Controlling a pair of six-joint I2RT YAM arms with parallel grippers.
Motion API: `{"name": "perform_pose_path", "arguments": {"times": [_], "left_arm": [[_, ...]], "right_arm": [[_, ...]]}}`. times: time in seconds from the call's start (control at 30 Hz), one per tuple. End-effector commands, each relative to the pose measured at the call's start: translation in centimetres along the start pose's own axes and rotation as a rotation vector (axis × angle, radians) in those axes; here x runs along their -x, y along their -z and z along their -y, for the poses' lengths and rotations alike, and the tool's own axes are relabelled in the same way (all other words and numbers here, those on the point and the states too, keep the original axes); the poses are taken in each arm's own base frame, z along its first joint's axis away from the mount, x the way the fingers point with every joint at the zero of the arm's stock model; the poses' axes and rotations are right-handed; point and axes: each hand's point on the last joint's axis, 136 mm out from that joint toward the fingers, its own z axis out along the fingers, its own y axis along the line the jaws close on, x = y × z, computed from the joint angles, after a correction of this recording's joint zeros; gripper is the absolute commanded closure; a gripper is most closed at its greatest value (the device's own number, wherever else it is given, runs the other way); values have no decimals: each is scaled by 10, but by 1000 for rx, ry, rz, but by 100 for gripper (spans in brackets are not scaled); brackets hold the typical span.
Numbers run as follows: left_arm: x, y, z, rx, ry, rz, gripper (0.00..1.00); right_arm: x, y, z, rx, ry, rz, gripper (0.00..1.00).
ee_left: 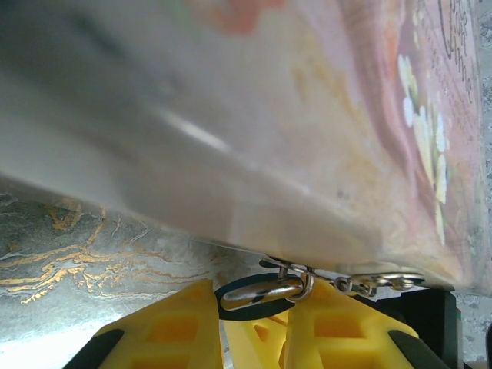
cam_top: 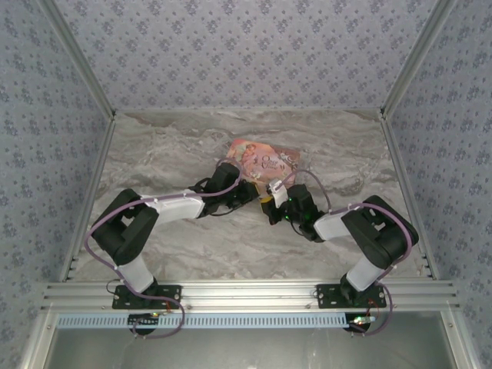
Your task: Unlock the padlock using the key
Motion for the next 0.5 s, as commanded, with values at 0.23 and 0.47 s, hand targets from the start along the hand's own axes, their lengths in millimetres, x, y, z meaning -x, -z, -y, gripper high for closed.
{"name": "perform_pose_path", "arguments": {"times": [0.23, 0.47], "left_arm": [[1, 11, 25, -80, -8, 2, 96], [0, 10, 24, -78, -5, -3, 96]], "right_arm": [[14, 7, 2, 0, -8, 55, 100], [17, 11, 2, 4, -13, 70, 100]]}}
